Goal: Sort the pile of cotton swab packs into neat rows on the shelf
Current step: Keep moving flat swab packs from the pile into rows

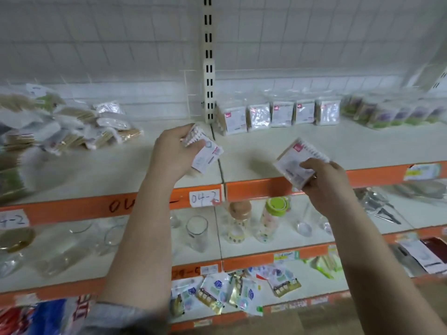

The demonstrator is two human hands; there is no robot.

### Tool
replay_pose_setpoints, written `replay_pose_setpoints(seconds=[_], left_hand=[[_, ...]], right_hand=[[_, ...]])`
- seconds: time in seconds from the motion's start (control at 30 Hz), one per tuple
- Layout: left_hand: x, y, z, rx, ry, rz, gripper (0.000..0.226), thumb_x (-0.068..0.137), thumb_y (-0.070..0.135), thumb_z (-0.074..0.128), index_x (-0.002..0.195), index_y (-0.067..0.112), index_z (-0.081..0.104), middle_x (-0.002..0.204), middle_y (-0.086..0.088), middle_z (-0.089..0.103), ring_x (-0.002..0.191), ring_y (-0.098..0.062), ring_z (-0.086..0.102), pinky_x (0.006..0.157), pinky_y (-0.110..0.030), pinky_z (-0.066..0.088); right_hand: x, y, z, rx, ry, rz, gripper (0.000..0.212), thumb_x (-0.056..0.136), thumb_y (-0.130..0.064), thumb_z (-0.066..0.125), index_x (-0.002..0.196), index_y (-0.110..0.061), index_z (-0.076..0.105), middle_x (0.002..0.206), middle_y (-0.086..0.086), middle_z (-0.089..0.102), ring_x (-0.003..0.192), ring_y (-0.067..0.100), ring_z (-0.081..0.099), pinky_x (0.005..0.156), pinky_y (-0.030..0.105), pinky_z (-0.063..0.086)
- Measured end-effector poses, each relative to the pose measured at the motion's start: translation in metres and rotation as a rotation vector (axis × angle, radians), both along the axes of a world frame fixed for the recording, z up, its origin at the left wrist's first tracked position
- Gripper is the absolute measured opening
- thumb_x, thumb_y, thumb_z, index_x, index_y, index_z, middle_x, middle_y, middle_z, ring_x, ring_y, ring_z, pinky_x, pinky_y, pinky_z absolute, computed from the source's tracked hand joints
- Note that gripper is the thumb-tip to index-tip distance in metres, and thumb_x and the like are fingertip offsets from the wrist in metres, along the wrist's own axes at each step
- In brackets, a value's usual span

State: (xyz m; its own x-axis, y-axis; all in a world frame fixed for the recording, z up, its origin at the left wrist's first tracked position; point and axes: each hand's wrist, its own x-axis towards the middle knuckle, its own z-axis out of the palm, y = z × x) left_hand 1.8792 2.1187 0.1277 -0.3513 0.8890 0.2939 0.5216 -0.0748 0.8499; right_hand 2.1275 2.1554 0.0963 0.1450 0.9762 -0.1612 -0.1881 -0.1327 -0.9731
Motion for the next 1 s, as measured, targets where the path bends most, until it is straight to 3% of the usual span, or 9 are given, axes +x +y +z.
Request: replay_pose_setpoints(seconds=[0.1,0.2,0.33,0.4,0.5,0.6,0.73,0.87,1.0], left_hand=[[0.050,0.009,0.003,-0.026,0.024,-0.017,0.028,0.090,0.013,0.059,0.117,0.019,0.065,0.096,0.003,0.064,0.091,-0.012,0.059,0.065,-0.018,0.041],[0.089,0.018,0.004,-0.057,0.034,-0.033,0.032,0.091,0.014,0.058,0.122,0.021,0.062,0.103,0.004,0.063,0.099,-0.014,0.058,0.065,-0.015,0.040],[0.122,0.034,0.005,-0.081,0.077,-0.018,0.038,0.093,0.013,0.055,0.130,0.022,0.056,0.127,0.000,0.058,0.115,-0.019,0.054,0.085,-0.022,0.041],[0.132,0.044,0.006,-0.079,0.122,-0.014,0.040,0.094,0.011,0.052,0.133,0.022,0.053,0.133,-0.002,0.054,0.120,-0.020,0.050,0.089,-0.024,0.041],[0.143,0.059,0.006,-0.077,0.135,0.010,0.038,0.093,0.011,0.054,0.129,0.023,0.052,0.123,-0.001,0.056,0.107,-0.019,0.053,0.078,-0.024,0.042],[0.151,0.082,0.005,-0.062,0.110,0.032,0.024,0.090,0.013,0.059,0.111,0.022,0.052,0.106,0.005,0.055,0.094,-0.016,0.054,0.061,-0.019,0.038],[0.156,0.123,0.007,-0.045,0.087,0.026,0.020,0.087,0.013,0.063,0.105,0.022,0.058,0.103,0.005,0.056,0.092,-0.013,0.054,0.062,-0.015,0.037],[0.162,0.166,0.014,-0.030,0.107,0.027,0.025,0.086,0.012,0.063,0.110,0.018,0.061,0.100,0.007,0.056,0.090,-0.010,0.052,0.068,-0.017,0.036],[0.165,0.199,0.019,-0.039,0.124,0.008,0.020,0.085,0.012,0.063,0.104,0.020,0.063,0.098,0.007,0.059,0.092,-0.012,0.055,0.071,-0.020,0.042]], right_hand=[[0.043,0.012,0.002,-0.048,0.068,0.027,0.012,0.085,-0.008,0.059,0.096,-0.008,0.055,0.084,0.011,0.054,0.067,0.022,0.056,0.054,0.026,0.051],[0.075,0.019,0.006,-0.079,0.058,0.023,0.014,0.087,-0.015,0.060,0.099,-0.011,0.053,0.085,0.011,0.052,0.064,0.022,0.054,0.045,0.021,0.045],[0.108,0.032,0.006,-0.070,0.169,0.050,0.007,0.089,-0.011,0.059,0.093,-0.007,0.055,0.076,0.009,0.054,0.072,0.028,0.061,0.073,0.044,0.056],[0.122,0.044,0.005,-0.038,0.106,0.029,0.006,0.089,-0.011,0.059,0.085,-0.009,0.057,0.073,0.006,0.056,0.076,0.029,0.061,0.079,0.043,0.051],[0.139,0.063,0.009,0.044,0.031,0.026,0.009,0.088,-0.011,0.061,0.079,-0.009,0.060,0.075,0.009,0.063,0.075,0.028,0.063,0.074,0.041,0.051],[0.151,0.093,0.013,0.117,-0.083,0.054,0.012,0.077,-0.021,0.070,0.076,-0.010,0.064,0.084,0.019,0.063,0.080,0.032,0.061,0.077,0.049,0.049],[0.156,0.149,0.013,0.198,-0.198,0.061,0.010,0.083,-0.014,0.069,0.087,-0.006,0.065,0.090,0.016,0.064,0.081,0.026,0.061,0.074,0.042,0.048],[0.156,0.204,0.013,0.236,-0.338,0.068,0.032,0.082,-0.018,0.072,0.104,0.003,0.063,0.101,0.015,0.068,0.085,0.022,0.065,0.075,0.035,0.053],[0.157,0.247,0.012,0.240,-0.449,0.123,0.024,0.080,-0.017,0.073,0.099,-0.004,0.065,0.102,0.015,0.070,0.095,0.029,0.067,0.088,0.049,0.053]])
